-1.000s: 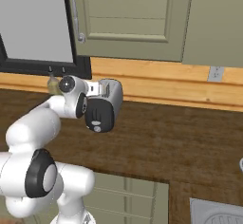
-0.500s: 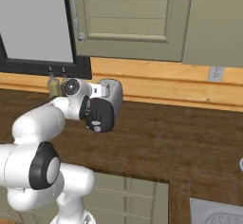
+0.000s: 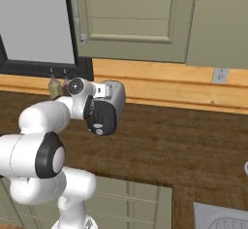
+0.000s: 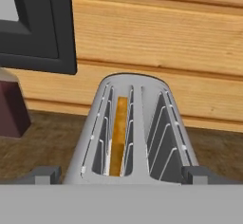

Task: Start the toaster. Once the lever pops up, take the bread to the plate on the dining counter.

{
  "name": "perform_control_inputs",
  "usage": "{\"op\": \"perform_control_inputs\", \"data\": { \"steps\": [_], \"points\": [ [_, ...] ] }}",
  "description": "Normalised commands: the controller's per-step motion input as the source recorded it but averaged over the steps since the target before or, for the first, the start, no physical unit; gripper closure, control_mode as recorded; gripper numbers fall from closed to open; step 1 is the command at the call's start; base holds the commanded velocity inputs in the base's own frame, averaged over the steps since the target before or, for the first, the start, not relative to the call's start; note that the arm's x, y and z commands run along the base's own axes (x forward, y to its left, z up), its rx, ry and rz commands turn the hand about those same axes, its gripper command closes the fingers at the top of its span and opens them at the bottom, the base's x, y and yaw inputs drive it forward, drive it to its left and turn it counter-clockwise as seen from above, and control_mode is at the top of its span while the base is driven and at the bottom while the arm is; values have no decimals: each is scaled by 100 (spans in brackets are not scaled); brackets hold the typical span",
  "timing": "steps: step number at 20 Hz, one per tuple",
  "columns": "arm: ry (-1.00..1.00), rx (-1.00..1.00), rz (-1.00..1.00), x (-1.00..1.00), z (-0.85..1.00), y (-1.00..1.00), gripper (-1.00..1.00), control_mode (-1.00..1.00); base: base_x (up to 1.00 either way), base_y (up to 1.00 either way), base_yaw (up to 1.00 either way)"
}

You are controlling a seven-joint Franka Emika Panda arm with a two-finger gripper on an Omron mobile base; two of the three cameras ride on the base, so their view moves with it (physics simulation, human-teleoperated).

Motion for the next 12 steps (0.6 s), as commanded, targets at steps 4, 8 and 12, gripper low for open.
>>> {"op": "perform_control_inputs", "data": {
  "steps": [4,8,12],
  "points": [
    [0,0,0,20,-3,0,-100,-100,0,0,0],
    [0,0,0,14,-7,1,-100,-100,0,0,0],
    [0,0,0,13,-13,2,-100,-100,0,0,0]
  ]
}}
